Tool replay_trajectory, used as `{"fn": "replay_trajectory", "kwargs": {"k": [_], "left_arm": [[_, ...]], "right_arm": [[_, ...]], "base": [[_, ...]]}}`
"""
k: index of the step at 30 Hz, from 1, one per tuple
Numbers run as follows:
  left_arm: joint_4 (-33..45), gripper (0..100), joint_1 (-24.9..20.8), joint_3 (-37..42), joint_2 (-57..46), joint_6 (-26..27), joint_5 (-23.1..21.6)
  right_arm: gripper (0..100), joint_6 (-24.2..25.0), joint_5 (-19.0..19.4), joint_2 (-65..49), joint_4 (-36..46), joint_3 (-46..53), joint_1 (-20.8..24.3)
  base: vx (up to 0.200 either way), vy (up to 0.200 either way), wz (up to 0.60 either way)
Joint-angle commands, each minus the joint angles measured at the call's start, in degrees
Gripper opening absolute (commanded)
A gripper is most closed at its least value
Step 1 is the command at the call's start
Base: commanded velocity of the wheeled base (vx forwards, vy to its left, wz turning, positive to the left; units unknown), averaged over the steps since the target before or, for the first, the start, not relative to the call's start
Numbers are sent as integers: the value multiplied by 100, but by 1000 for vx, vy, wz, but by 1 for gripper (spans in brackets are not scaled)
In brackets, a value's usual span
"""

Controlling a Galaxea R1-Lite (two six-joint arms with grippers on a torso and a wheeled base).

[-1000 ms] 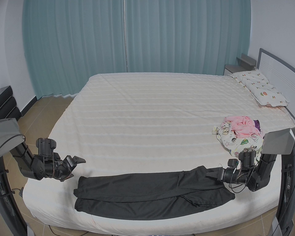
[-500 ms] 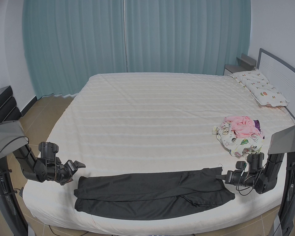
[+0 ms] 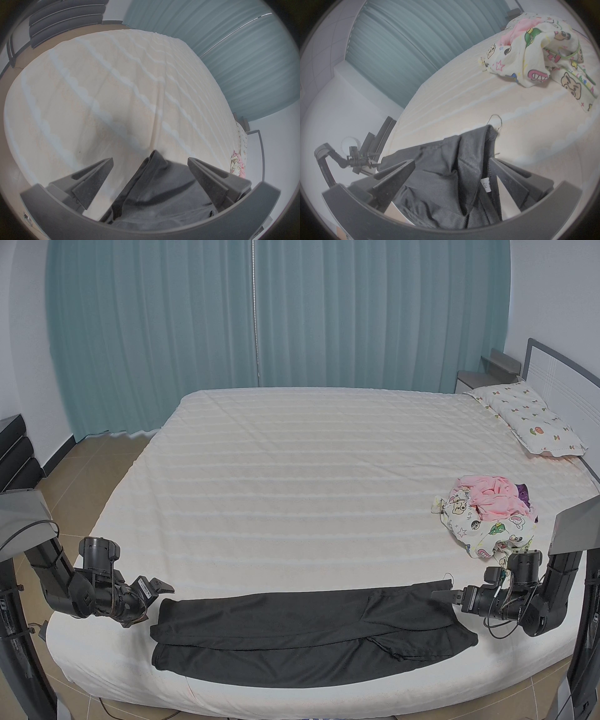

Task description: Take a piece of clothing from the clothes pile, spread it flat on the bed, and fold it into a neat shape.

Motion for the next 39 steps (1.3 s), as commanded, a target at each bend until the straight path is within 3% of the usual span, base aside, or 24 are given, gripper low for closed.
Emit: {"fn": "replay_trajectory", "kwargs": {"k": [1,3,9,12,16,22,33,39], "left_arm": [[195,100,-20,183,-303,-11,7],[520,100,-38,122,-487,-55,7],[723,100,-143,51,-883,-591,-11],[652,100,-346,385,-874,-723,-2],[389,100,-398,737,-883,-741,-2],[186,100,-425,930,-812,-758,-2],[116,100,-433,904,-751,-908,25],[-60,100,-767,324,-654,-1628,693]], "right_arm": [[100,443,-188,-387,-21,17,-5],[100,918,-435,-642,14,8,74],[100,1339,-1041,-941,23,289,267],[100,2148,-1410,-976,-56,500,698],[100,2684,-1656,-914,-74,623,953],[100,2913,-1639,-694,-276,720,1023],[100,2904,-1665,-264,-1155,966,961],[100,2904,-1665,-246,-1287,1019,953]], "base": [[0,0,0],[0,0,0],[0,0,0],[0,0,0],[0,0,0],[-133,0,0],[-145,0,0],[0,0,0]]}}
